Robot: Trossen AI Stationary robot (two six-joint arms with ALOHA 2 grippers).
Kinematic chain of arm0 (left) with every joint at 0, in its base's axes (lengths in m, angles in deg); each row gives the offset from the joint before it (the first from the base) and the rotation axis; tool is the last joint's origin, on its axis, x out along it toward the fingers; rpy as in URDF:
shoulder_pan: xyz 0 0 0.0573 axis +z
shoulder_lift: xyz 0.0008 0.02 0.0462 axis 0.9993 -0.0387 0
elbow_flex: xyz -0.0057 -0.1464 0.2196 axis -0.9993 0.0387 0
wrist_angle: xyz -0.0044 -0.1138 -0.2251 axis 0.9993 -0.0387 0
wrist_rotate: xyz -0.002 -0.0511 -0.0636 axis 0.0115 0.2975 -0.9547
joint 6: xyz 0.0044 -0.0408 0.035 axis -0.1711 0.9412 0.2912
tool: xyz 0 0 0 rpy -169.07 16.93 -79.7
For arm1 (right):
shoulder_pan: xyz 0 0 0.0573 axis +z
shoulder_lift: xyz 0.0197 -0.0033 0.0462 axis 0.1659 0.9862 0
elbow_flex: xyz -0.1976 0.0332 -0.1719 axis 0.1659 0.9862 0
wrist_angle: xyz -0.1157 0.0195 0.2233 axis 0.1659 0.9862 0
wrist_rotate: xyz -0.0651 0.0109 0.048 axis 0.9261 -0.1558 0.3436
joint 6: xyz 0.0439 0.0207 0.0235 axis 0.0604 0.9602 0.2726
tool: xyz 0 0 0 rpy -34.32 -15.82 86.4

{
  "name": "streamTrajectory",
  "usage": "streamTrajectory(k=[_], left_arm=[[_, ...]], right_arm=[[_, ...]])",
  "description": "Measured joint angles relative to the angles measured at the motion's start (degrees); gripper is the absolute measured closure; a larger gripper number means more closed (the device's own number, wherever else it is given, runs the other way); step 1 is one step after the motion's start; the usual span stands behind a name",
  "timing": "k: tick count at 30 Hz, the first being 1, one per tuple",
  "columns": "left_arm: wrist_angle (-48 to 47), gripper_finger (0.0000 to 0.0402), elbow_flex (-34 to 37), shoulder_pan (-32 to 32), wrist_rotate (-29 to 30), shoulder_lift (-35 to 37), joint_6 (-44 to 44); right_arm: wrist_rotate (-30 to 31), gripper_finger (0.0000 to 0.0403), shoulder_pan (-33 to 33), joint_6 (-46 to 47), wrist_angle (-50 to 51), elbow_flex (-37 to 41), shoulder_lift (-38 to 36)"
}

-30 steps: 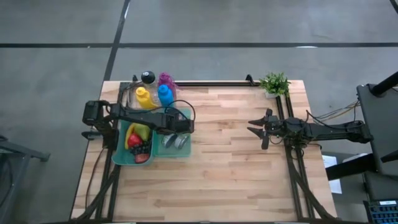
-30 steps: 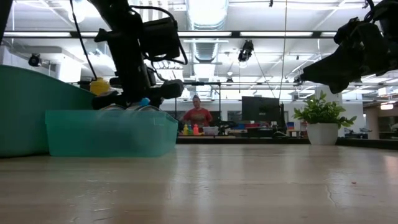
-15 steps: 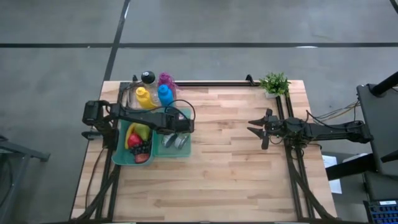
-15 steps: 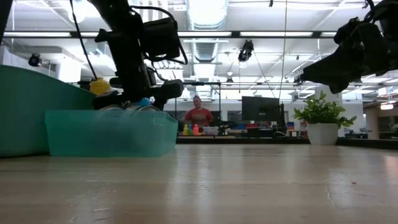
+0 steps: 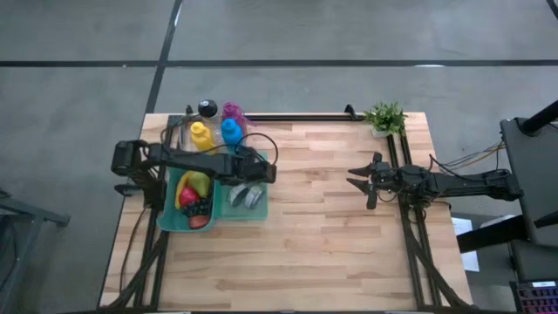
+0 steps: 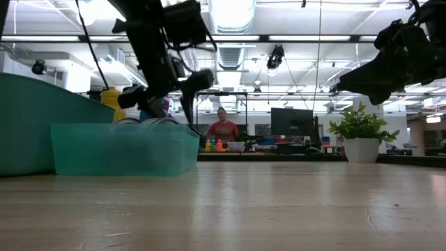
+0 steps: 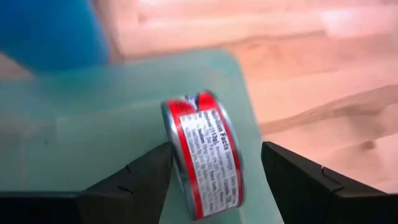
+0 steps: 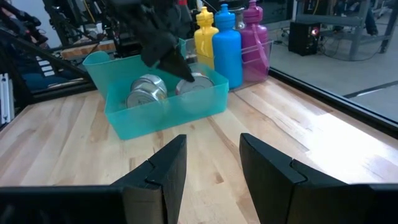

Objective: Pick & Place Food Item
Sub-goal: Put the red tuna can into the light green bin, then return to Home Position

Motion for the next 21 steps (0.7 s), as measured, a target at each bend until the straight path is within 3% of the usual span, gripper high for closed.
streamTrajectory(k=[14, 18, 21], left_arm=[[1.4, 0.0150, -0.3, -0.8, 3.5, 10.2, -10.5], [6.1, 0.0156, -0.2, -3.2, 4.9, 13.1, -17.3], [10.6, 0.0177, -0.3, -6.2, 8.6, 15.5, -28.1]], right_arm=[[0.0, 0.0256, 0.0, 0.0, 0.0, 0.0, 0.0], [0.0, 0.0256, 0.0, 0.0, 0.0, 0.0, 0.0], [0.0, 0.0256, 0.0, 0.0, 0.0, 0.0, 0.0]])
